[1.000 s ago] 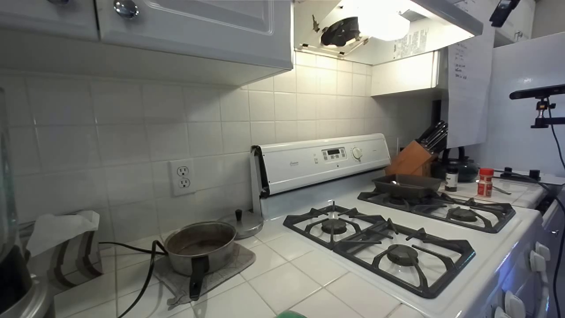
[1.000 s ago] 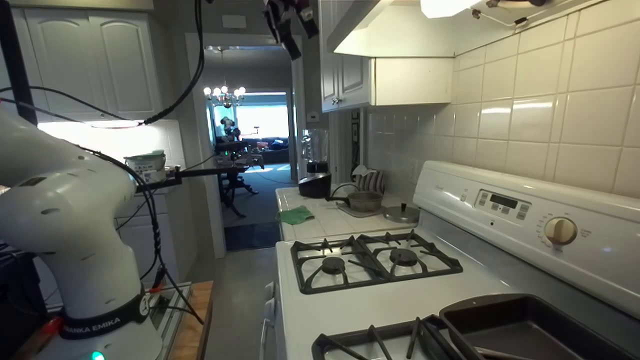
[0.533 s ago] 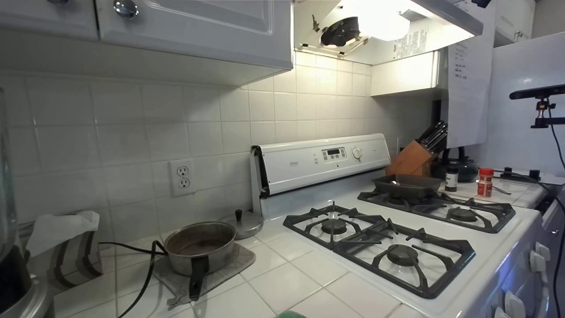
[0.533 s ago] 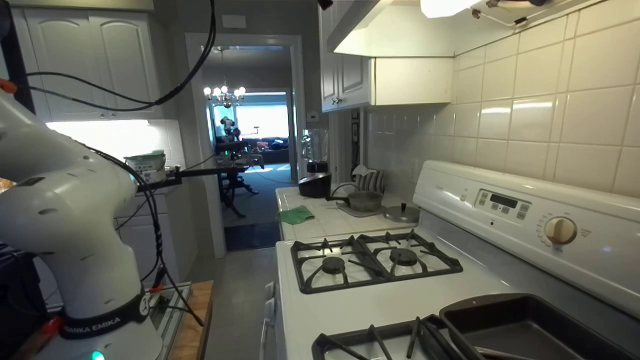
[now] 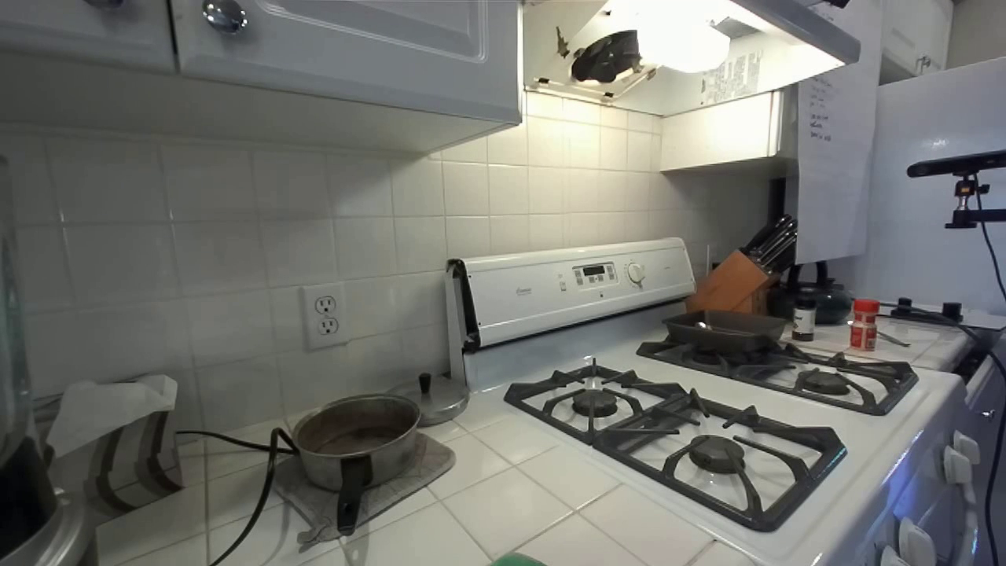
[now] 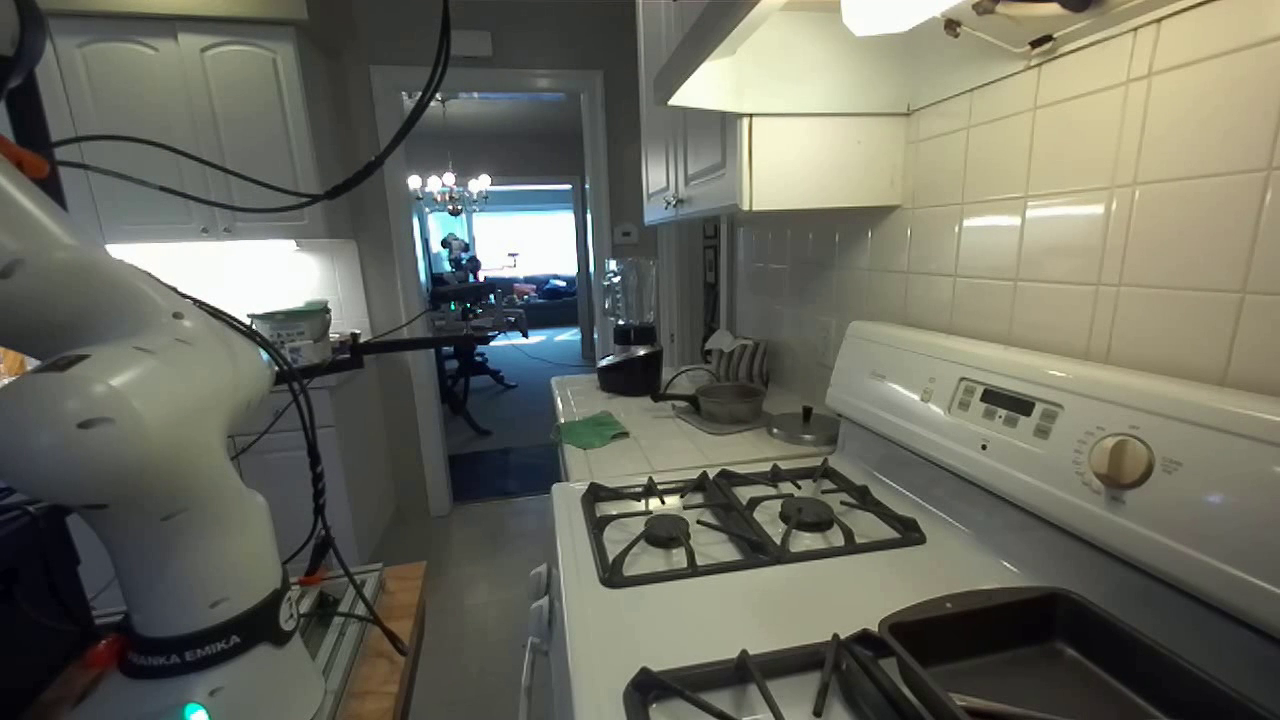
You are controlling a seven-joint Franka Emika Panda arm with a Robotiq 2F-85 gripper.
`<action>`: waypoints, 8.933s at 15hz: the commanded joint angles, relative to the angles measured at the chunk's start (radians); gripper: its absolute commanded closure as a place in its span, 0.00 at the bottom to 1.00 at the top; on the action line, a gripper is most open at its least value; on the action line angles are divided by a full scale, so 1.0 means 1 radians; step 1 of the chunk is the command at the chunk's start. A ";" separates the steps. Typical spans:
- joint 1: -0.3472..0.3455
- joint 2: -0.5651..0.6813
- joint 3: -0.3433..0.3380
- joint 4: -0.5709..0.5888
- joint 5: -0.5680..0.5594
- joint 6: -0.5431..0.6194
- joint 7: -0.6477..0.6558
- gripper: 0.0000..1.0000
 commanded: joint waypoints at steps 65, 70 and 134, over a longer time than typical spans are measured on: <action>-0.051 0.203 -0.048 0.333 -0.023 0.168 -0.064 0.00; -0.065 0.292 -0.077 0.430 0.000 0.192 -0.059 0.00; -0.108 0.755 -0.158 0.927 0.313 0.294 -0.109 0.25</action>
